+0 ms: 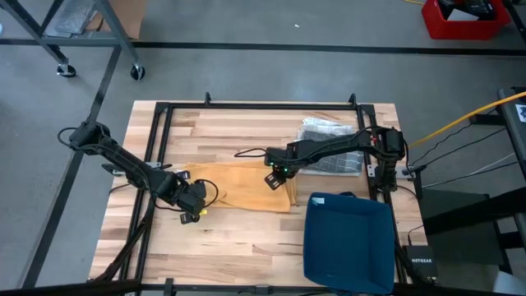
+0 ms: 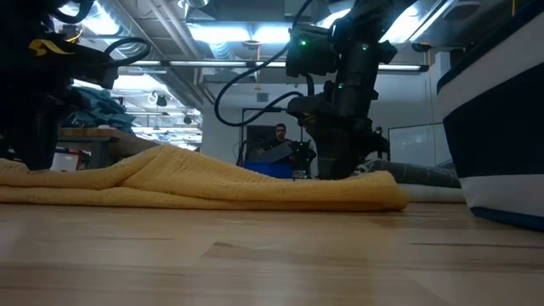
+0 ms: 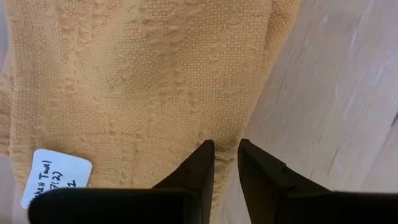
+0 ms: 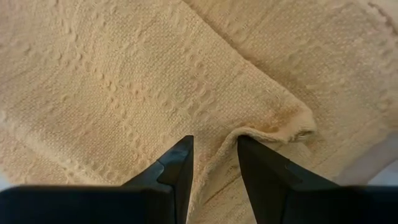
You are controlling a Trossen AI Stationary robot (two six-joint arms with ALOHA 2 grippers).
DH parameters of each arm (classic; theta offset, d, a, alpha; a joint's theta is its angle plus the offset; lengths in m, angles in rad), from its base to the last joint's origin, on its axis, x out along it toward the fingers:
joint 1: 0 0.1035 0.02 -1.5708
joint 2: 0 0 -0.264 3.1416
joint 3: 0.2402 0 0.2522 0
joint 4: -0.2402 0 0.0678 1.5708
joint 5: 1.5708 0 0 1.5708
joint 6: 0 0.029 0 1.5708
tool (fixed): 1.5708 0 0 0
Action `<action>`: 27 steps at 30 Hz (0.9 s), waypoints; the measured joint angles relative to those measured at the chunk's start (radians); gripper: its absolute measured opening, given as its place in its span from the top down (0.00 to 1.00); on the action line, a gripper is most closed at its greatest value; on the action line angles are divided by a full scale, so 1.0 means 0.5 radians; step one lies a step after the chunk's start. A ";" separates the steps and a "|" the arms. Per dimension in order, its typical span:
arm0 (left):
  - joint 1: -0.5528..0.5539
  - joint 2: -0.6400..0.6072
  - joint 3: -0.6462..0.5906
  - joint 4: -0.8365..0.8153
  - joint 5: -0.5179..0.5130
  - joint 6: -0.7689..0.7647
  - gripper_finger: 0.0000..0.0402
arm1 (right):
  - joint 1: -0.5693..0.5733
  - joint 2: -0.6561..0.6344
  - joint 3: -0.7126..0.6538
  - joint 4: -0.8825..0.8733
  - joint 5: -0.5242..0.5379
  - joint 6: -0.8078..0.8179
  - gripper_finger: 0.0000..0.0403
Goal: Fold towel
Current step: Fold yellow towel
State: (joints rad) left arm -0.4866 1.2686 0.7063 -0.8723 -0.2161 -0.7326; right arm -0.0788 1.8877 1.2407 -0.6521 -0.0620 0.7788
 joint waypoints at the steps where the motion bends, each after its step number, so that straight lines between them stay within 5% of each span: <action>1: 0.000 0.000 0.000 -0.001 0.000 0.000 0.84 | 0.000 0.000 0.000 0.003 0.003 -0.001 0.68; 10: 0.000 0.000 0.000 -0.001 0.000 0.000 0.84 | 0.001 0.000 0.001 -0.009 0.108 -0.005 0.69; 18: 0.000 0.000 0.001 -0.001 0.000 0.000 0.84 | -0.001 0.001 0.001 -0.065 0.115 -0.112 0.96; 27: 0.000 0.000 0.001 -0.001 -0.001 0.000 0.84 | -0.017 0.002 0.031 -0.151 0.273 -0.176 0.99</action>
State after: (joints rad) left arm -0.4866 1.2686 0.7067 -0.8726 -0.2165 -0.7326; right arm -0.0872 1.8889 1.2564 -0.7278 0.0743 0.6907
